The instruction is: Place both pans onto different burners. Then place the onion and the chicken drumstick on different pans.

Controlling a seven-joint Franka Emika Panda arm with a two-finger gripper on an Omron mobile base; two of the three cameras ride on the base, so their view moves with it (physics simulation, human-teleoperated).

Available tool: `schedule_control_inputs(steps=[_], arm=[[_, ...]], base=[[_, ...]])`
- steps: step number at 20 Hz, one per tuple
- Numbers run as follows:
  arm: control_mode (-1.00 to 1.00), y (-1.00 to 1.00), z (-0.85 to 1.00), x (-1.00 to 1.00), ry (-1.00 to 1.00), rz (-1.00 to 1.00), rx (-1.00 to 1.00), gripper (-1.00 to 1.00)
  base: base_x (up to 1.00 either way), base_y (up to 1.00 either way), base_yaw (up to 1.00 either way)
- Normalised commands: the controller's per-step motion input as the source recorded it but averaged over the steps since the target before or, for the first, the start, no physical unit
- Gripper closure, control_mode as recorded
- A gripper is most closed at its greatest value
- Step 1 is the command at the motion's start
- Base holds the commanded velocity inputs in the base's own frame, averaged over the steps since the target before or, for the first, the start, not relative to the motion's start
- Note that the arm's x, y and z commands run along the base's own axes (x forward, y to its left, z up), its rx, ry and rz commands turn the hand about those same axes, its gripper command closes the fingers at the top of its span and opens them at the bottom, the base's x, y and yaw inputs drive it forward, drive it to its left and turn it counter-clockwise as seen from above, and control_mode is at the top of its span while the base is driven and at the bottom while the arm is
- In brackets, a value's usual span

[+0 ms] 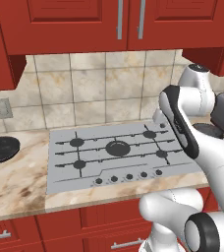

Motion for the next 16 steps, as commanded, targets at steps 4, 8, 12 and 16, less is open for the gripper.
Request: schedule_control_inputs(steps=[4,8,12,16], arm=[[-1.0,-0.4,-0.18,-0.09,-0.01,0.06,0.0,-1.0],[-1.0,-0.32,-0.14,-0.13,-0.01,0.03,0.0,-1.0],[-1.0,-0.29,-0.18,-0.13,-0.04,0.02,0.0,-1.0],[-1.0,-0.34,-0.15,-0.08,-0.05,0.01,0.01,-1.0]], base=[[0.0,0.0,0.0],[0.0,0.0,0.0],[0.0,0.0,0.0],[0.0,0.0,0.0]])
